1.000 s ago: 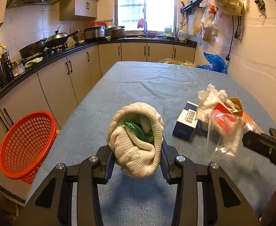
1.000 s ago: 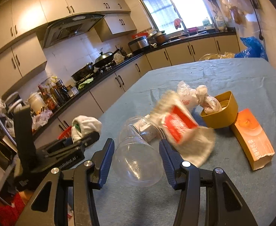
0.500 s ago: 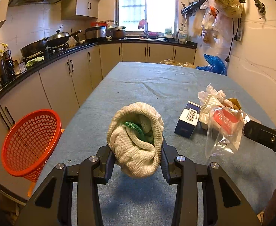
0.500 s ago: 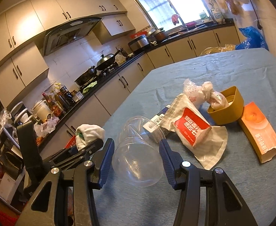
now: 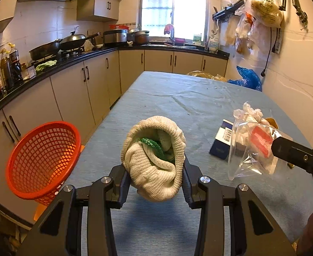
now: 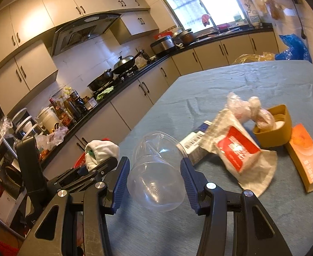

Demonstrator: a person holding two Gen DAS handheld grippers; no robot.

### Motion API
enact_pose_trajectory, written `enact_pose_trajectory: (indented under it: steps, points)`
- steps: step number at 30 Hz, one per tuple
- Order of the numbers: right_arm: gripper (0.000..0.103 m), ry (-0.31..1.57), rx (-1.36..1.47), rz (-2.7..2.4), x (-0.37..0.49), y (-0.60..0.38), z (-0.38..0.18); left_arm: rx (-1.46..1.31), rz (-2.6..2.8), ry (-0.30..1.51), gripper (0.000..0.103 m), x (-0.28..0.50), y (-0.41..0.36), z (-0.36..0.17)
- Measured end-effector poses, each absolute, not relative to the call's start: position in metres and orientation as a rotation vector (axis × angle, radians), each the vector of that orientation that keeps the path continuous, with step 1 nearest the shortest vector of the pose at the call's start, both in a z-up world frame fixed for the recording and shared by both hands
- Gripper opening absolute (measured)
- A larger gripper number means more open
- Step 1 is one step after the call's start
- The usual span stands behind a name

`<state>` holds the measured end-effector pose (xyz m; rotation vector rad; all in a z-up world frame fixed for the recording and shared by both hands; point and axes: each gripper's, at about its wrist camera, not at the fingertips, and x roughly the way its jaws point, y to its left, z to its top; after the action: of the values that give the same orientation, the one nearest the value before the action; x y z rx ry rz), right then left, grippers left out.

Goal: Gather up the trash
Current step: 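Carry the cloth bundle and plastic cup over the orange basket with both tools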

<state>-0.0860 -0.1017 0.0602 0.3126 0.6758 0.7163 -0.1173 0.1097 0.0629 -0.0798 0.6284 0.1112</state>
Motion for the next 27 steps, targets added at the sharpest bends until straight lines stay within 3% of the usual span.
enact_pose_trajectory:
  steps: [27]
  points:
    - [0.053,0.766,0.194,0.912,-0.056,0.052,0.088,-0.258,0.372,0.571,0.040,-0.149,0.251,0.077]
